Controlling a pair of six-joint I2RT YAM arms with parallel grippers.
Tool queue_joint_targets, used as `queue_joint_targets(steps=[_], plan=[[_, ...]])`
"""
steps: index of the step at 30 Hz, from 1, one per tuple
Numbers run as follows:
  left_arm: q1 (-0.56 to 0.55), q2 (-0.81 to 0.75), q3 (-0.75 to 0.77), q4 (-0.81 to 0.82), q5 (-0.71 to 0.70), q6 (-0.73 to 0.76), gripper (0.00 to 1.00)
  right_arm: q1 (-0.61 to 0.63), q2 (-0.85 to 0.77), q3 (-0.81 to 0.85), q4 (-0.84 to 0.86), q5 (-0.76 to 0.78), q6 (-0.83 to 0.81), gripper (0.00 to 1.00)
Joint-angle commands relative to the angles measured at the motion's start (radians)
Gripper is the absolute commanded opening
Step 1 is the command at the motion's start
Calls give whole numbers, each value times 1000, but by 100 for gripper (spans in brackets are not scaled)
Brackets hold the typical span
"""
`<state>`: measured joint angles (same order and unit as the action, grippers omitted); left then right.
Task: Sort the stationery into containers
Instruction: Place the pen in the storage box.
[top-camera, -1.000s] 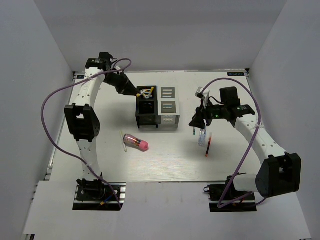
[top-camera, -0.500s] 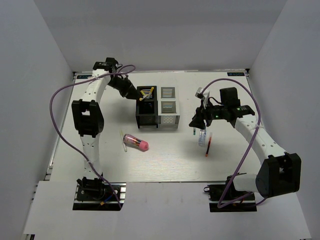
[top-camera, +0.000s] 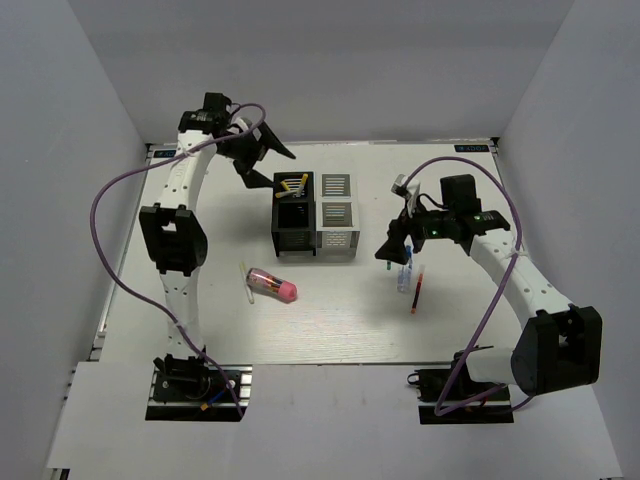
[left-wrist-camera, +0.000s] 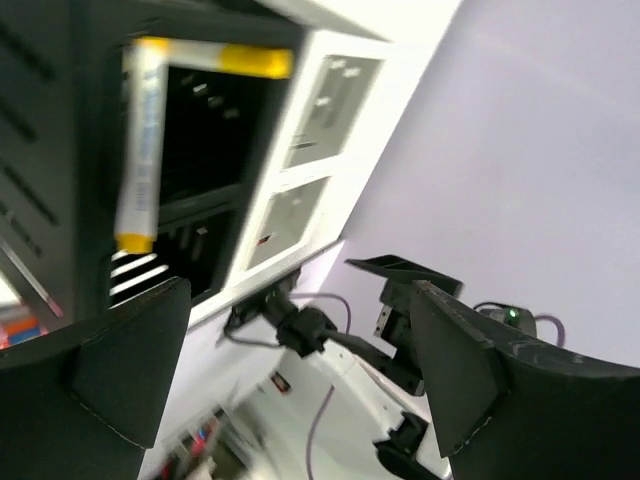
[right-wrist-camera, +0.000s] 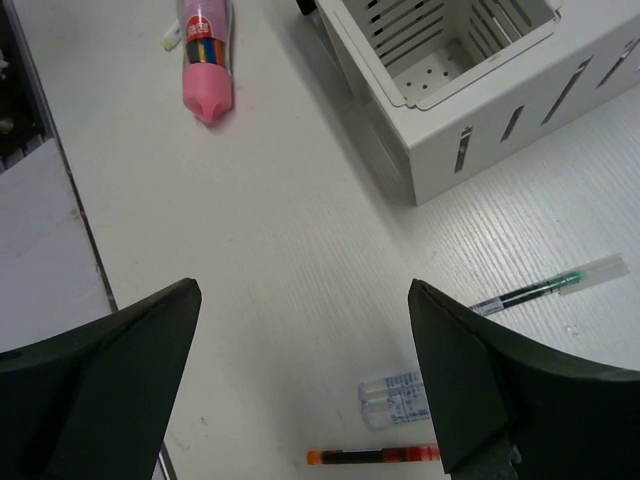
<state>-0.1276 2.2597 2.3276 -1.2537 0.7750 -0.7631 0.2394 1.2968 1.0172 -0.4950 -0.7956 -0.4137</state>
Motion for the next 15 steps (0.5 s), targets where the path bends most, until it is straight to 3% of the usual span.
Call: queue_joint_targets(steps=[1,3,5,6,7,8,9,10,11,13,15], plan=[[-4,-167,56,121,29,-18,100,-9,19,24,6,-73,23,90],[-4,-241,32,201,-24,56,100,-8,65,69,-49,-135,6,90],[-4,-412,-113,288,-75,116,100,-5,94,99,-71,-125,1,85],[-4,-490,-201,337,-112,164,100,1,91,109,-53,-76,-10,80],[-4,-573,-416,394,-132,174,100,4,64,103,-34,-12,-14,75],[-4,-748,-536,534,-146,174,100,14,46,86,-10,11,-16,60],[6,-832,-654,613,-134,147,100,17,18,83,42,88,-39,51],[20,-911,-861,682,-117,121,100,26,-7,84,49,107,-51,29],[20,-978,-942,800,-117,107,100,31,-13,90,52,119,-57,19],[20,-1129,-1087,874,-128,97,100,58,-11,124,11,137,-106,16],[2,-1184,-1122,883,-189,113,99,89,5,167,-48,124,-129,22]])
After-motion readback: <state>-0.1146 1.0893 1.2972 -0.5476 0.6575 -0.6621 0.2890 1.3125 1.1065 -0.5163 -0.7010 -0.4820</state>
